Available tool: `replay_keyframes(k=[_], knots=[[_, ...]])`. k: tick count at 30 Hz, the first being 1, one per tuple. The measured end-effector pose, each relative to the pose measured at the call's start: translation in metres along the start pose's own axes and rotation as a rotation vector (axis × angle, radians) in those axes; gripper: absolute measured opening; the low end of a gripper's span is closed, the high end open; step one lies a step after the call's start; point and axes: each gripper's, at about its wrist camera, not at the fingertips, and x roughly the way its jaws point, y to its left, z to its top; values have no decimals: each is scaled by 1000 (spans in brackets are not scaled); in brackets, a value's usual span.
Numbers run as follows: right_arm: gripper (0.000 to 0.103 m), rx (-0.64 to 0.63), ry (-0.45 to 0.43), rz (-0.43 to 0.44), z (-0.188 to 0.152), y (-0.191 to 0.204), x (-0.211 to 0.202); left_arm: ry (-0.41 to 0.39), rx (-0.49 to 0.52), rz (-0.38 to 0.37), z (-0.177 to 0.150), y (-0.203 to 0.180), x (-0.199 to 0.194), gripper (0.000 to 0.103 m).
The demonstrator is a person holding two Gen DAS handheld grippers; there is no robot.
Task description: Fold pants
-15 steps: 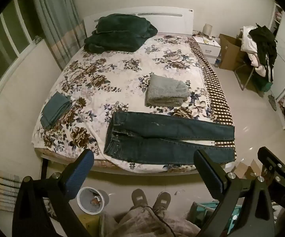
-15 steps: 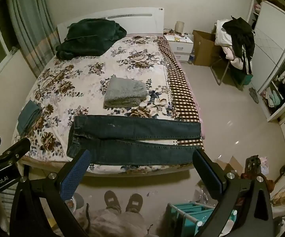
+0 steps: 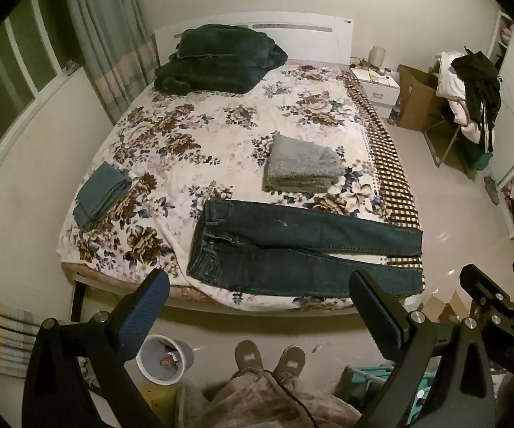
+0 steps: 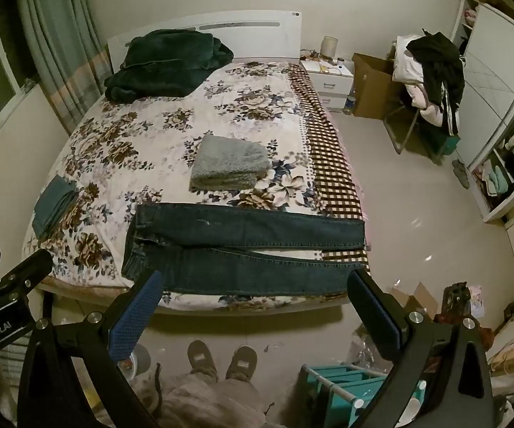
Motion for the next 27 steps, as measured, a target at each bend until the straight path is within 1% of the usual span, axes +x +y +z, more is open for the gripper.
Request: replay_keyframes(k=[8,17,27], knots=[[103,-3,1,4,3,-3,-2,-3,-2,0,-4,0,-4,103],[103,-5,-1,9,3,-2,-2,-4,-8,-5,1,1,-8,103],[103,-8,-3,12,9,6,-6,-8,-9,-6,-1,2,-7,103]])
